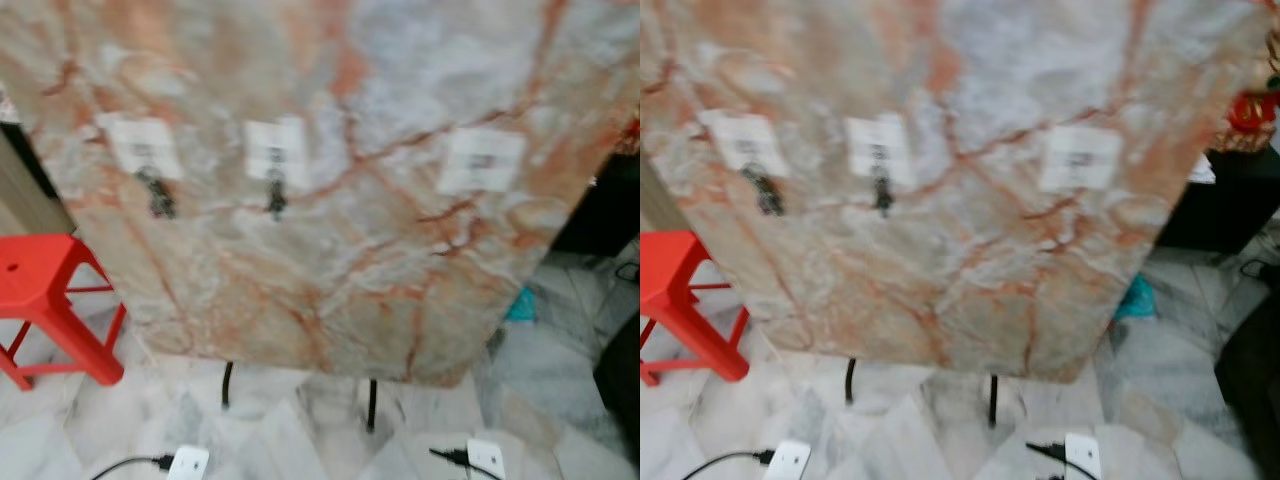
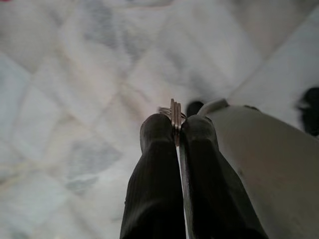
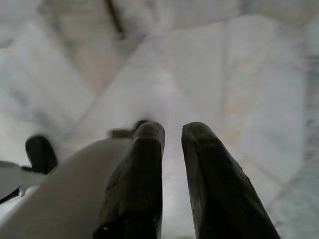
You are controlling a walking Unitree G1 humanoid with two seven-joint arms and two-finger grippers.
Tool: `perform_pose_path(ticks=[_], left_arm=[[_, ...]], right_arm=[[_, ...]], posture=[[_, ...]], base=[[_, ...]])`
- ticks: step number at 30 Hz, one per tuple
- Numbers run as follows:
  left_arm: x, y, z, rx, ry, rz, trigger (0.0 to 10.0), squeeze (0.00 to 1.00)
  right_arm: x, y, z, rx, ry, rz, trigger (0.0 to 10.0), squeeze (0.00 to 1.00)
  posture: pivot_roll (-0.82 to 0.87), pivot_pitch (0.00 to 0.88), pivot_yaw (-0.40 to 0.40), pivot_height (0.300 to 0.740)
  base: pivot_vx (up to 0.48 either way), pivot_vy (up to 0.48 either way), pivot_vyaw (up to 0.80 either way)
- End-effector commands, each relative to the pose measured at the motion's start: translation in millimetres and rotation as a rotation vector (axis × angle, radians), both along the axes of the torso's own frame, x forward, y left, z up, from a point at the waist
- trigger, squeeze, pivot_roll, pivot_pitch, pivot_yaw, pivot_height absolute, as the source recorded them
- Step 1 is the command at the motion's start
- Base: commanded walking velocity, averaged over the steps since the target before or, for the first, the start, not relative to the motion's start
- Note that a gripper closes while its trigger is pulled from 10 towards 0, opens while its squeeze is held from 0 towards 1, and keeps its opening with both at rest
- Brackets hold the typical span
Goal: Hang keys on a hook
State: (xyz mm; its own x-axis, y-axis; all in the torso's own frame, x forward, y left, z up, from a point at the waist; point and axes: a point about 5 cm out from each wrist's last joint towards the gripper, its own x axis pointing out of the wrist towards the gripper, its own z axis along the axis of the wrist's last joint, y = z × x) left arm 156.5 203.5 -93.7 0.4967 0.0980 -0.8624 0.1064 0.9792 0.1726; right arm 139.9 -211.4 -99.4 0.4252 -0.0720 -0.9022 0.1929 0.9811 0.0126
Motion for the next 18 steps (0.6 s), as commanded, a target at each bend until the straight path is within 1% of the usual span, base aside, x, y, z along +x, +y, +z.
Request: perform_pose_path(ticks=[1,8,18], left_arm=[[-7.2,8.4,-1.4,0.027,0.021,-0.004,10.0,0.00],[-7.6,7.2,-1.7,0.028,0.019,-0.006,10.0,0.00],[-5.0,12.5,0.3,0.038,0.010,-0.005,10.0,0.00]], right_arm=[[8.2,3.4,2.4,0.006,-0.027,0.006,10.0,0.00],[10.4,-0.8,4.0,-0.002,-0.029,0.005,10.0,0.00],[12.9,1.8,4.5,0.008,-0.034,0.009,10.0,0.00]], posture=[[-0.05,0.000,-0.023,0.740],[-0.05,0.000,-0.019,0.740],[-0.05,0.000,-0.015,0.740]], base=[[0.000,-0.368,0.00],[0.000,-0.367,0.00],[0.000,-0.367,0.00]])
